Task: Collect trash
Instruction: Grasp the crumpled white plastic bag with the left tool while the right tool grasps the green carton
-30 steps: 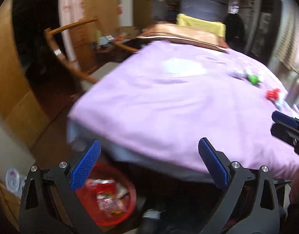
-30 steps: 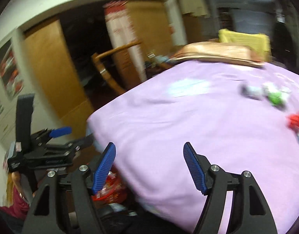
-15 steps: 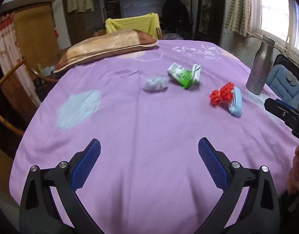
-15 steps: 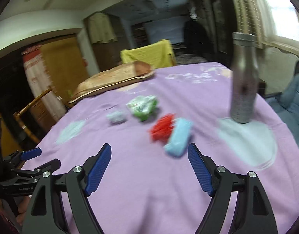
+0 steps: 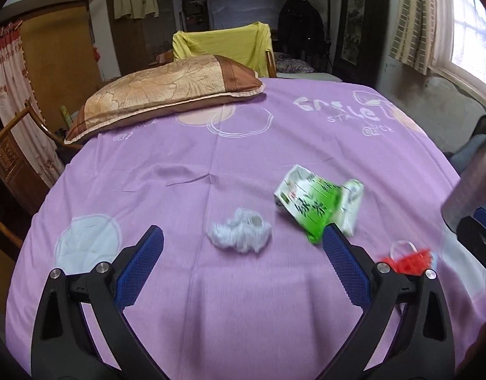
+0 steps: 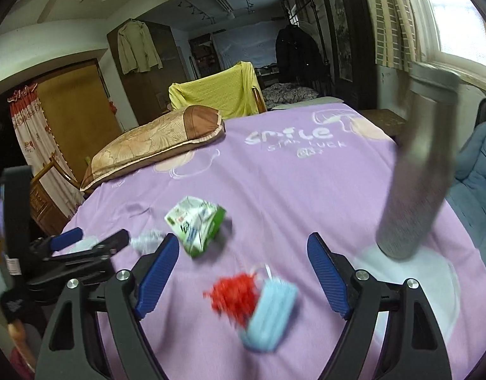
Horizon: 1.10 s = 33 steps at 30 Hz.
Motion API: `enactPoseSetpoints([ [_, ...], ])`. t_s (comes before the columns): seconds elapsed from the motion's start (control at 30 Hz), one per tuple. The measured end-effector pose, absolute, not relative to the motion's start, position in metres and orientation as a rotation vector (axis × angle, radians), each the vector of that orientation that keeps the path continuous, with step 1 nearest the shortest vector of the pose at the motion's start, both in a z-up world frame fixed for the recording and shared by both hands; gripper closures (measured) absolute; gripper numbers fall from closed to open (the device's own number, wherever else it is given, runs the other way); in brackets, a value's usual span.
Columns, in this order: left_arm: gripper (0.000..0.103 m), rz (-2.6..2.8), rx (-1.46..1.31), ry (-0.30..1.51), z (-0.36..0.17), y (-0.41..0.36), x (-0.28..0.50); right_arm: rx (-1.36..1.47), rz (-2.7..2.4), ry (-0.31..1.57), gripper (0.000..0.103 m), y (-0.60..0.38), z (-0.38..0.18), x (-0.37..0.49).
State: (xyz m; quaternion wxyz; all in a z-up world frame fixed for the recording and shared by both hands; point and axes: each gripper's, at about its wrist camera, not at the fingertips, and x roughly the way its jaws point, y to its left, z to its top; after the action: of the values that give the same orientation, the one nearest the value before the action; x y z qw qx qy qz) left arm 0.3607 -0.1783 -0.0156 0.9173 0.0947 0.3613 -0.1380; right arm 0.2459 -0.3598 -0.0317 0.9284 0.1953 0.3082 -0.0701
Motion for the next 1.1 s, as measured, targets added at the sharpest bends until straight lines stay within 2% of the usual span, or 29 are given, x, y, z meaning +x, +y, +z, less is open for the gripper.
enactPoseSetpoints([
  [0.27, 0.006, -0.285, 0.187, 0.83, -0.065, -0.181, 0.407, 0.417, -0.137, 0.735, 0.019, -0.363, -0.062, 0.272],
  [0.53, 0.007, -0.281, 0.194, 0.938, -0.094, -0.178, 0.427, 0.353, -0.162, 0.739, 0.016, -0.355, -0.066, 0.275],
  [0.57, 0.009, -0.293, 0.176, 0.962, -0.097, -0.175, 0.43, 0.354, -0.16, 0.738, 0.016, -0.354, -0.066, 0.274],
  [0.73, 0.049, -0.298, 0.128, 0.959, -0.09, -0.163, 0.434, 0.37, -0.143, 0.716, 0.016, -0.353, -0.066, 0.271],
  [0.8, 0.057, -0.308, 0.099, 0.962, -0.087, -0.157, 0.436, 0.395, -0.134, 0.711, 0.016, -0.353, -0.064, 0.273],
  [1.1, 0.058, -0.24, 0.072, 0.908, -0.07, -0.137, 0.438, 0.403, -0.082, 0.756, 0.016, -0.329, -0.042, 0.332],
])
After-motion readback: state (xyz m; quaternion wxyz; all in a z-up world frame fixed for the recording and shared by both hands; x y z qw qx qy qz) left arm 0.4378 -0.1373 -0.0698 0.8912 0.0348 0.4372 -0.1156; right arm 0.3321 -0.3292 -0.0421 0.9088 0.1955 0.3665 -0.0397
